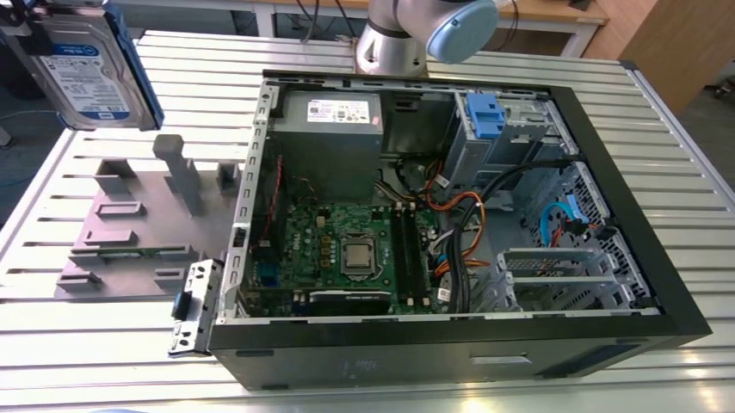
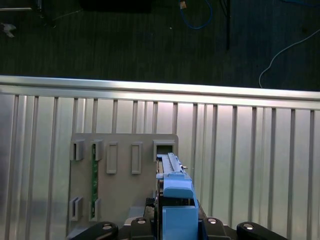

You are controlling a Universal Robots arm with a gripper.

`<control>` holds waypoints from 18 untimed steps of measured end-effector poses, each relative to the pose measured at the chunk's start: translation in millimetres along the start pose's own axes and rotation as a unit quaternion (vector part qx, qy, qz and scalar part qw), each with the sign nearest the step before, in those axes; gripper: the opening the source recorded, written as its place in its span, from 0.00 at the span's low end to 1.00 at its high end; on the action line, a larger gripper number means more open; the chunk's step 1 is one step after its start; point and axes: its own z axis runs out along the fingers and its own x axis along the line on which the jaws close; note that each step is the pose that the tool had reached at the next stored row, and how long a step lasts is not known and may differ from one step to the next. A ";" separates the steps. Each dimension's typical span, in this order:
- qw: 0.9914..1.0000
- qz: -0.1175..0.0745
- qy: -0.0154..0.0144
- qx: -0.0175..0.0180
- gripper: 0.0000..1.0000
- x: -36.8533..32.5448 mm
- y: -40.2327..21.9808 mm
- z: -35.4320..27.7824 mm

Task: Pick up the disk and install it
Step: 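Pick up the disk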

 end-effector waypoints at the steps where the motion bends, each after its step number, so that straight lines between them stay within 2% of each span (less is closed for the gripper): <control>1: 1.000 0.000 0.000 0.000 0.36 0.0 0.0 -0.3; 18: 1.000 0.000 0.000 0.000 0.36 -0.1 0.1 -4.5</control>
